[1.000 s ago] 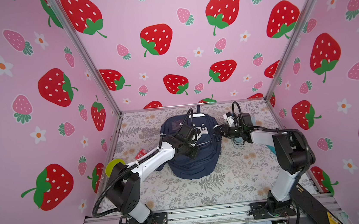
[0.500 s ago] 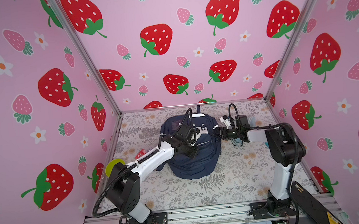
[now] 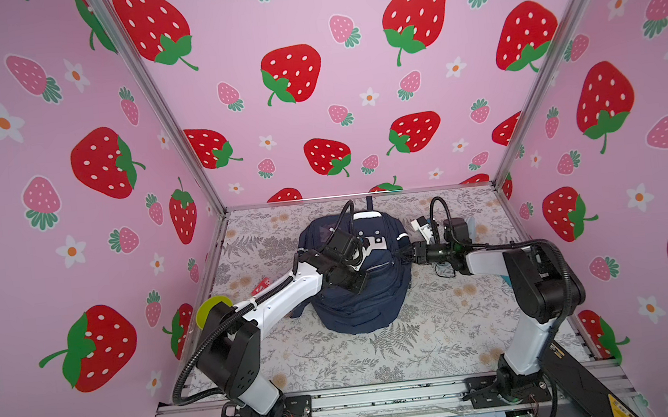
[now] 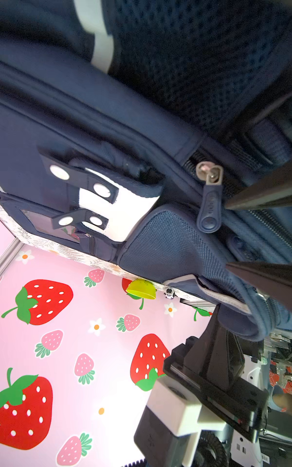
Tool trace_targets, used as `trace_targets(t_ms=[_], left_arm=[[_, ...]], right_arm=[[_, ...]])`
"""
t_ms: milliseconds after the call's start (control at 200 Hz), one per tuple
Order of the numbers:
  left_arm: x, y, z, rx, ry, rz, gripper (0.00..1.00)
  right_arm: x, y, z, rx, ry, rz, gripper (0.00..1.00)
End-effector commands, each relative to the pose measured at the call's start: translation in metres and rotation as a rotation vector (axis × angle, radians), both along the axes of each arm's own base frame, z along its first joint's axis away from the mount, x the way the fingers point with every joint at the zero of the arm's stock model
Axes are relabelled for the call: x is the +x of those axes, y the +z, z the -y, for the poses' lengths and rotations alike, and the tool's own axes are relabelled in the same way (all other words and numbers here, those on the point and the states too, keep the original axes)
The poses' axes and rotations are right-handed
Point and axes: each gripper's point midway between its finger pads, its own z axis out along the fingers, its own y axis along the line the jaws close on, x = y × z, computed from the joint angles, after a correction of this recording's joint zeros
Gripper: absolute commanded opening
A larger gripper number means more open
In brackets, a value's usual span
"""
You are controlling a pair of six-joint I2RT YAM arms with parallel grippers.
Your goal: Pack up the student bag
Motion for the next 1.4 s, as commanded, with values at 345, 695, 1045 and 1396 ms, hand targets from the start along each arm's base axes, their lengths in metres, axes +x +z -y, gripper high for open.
trace_targets(t_ms=[345,695,1045,1396], left_arm=[[0.011,0.016,0.0,-0.033,0.027,0.039,0.0],[0.011,0.015,0.002,-0.039,0.029,0.033,0.0],[0.011,0.011,0.002,-0.033,0.025,0.025,0.0],[0.011,0.009,0.001,-0.023,0.025,0.02,0.0]], right_arm=[[0.03,0.011,0.02,-0.395,-0.255,0.063,0.56],[0.038,-0.005,0.008,-0.779,-0.264,0.1,0.52],[0.037,-0.02,-0.004,-0.979,-0.241,0.1,0.52],[0.024,-0.016,-0.004,-0.994,-0.238,0.106,0.41]])
